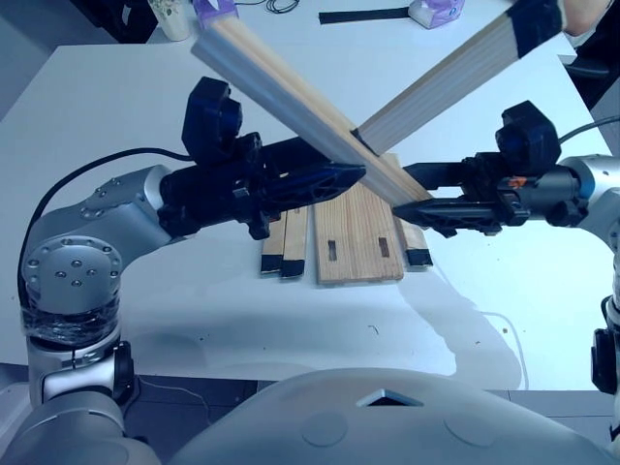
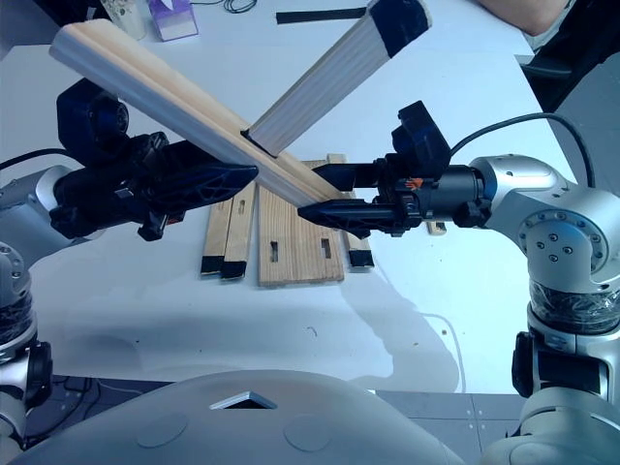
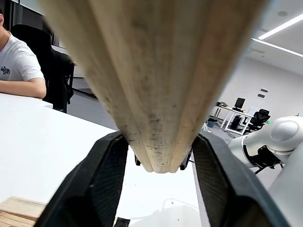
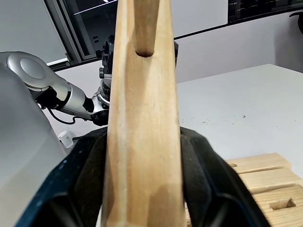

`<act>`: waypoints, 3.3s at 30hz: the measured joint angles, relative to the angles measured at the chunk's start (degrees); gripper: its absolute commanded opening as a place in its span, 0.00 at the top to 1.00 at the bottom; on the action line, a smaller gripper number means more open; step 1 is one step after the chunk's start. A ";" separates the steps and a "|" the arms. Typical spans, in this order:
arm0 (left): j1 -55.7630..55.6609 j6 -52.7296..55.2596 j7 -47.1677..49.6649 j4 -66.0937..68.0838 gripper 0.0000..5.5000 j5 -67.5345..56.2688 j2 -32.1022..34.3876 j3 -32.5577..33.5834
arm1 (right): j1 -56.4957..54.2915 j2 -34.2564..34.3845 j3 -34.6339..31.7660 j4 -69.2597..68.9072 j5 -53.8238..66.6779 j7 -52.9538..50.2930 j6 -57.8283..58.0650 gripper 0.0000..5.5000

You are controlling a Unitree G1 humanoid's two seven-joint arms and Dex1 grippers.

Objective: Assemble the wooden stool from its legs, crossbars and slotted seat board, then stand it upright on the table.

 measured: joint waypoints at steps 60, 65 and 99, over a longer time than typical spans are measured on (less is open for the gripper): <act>6.92 -4.12 -19.65 0.37 0.63 21.92 11.99 6.93 | 18.28 -11.05 0.79 4.60 -26.52 7.97 -18.35 0.47; 7.54 -6.94 -20.49 -0.49 0.63 30.55 11.42 2.47 | 18.42 -10.70 0.71 3.78 -26.71 6.93 -18.96 0.47; 5.30 -17.46 -32.92 5.02 0.63 45.64 9.87 -9.04 | 20.83 -8.43 0.16 0.51 -26.71 4.16 -18.96 0.47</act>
